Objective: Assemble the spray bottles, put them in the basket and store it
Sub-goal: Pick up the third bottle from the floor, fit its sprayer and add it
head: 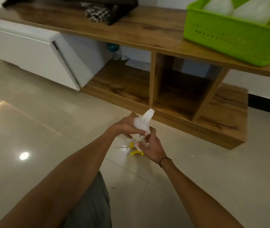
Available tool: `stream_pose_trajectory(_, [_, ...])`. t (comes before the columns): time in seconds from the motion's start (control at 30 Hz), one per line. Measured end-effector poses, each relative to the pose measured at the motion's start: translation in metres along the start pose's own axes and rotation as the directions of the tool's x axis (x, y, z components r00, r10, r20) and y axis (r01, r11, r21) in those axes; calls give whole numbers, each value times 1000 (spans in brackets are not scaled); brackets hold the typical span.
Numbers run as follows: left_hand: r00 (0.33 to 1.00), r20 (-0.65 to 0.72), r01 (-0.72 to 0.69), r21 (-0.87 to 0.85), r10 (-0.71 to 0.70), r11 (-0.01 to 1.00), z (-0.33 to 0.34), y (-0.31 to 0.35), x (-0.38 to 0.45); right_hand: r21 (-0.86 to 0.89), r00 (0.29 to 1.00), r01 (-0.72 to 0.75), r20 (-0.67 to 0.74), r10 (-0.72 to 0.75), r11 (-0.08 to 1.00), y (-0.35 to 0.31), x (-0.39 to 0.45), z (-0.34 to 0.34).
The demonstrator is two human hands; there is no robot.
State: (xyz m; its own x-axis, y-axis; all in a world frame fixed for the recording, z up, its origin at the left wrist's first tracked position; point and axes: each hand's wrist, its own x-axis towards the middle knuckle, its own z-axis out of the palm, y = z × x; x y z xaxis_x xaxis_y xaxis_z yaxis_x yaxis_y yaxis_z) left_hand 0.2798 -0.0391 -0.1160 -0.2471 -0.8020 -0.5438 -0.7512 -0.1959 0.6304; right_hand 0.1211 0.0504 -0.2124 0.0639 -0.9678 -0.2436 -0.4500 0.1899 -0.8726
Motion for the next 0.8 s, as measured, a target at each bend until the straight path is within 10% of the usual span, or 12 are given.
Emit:
stream_pose_trajectory(0.13, [998,-53,41,28,-39,999,-24,-31,-13,-294,995,59,90,-34,954,-2,20,42])
stream_pose_trajectory(0.43, [995,-94,59,217,-40,974,-58,-86,-33,-846,960,277,264,-92,456,14,51,91])
stream_pose_trajectory(0.8, [997,-30,-50,359,65,932,-54,-50,-25,-763,937,335,330,-112,553,-21,45,-25])
